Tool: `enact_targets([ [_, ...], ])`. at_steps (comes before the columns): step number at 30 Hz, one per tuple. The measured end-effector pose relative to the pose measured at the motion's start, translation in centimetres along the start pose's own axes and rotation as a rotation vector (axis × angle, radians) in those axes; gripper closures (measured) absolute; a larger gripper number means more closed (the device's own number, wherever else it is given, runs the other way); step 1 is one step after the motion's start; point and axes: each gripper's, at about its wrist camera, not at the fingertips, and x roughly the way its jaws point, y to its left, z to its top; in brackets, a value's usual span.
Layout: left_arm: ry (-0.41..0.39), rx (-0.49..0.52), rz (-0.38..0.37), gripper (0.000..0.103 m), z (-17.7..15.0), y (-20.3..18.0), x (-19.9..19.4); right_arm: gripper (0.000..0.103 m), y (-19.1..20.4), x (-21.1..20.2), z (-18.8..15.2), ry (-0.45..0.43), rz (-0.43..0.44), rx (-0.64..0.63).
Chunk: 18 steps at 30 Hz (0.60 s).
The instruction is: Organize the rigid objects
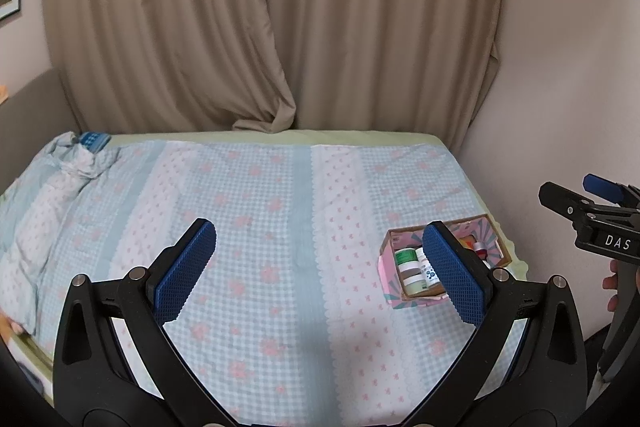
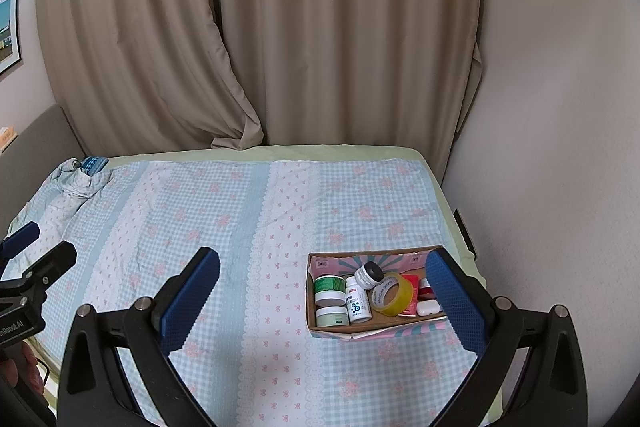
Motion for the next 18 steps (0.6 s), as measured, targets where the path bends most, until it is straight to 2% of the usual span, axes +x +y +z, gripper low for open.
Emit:
enact_targets([
  [10, -0.019, -0.002, -0.015, 0.000, 0.11, -0.09, 0.07, 0.000, -0.03, 0.20, 0.26, -0.005, 0.002, 0.000],
  [18, -0.001, -0.031, -0.019, 0.000, 0.00, 0.32, 0.54, 0.000, -0.06, 0.11, 0.39, -0.009, 0.001, -0.001],
])
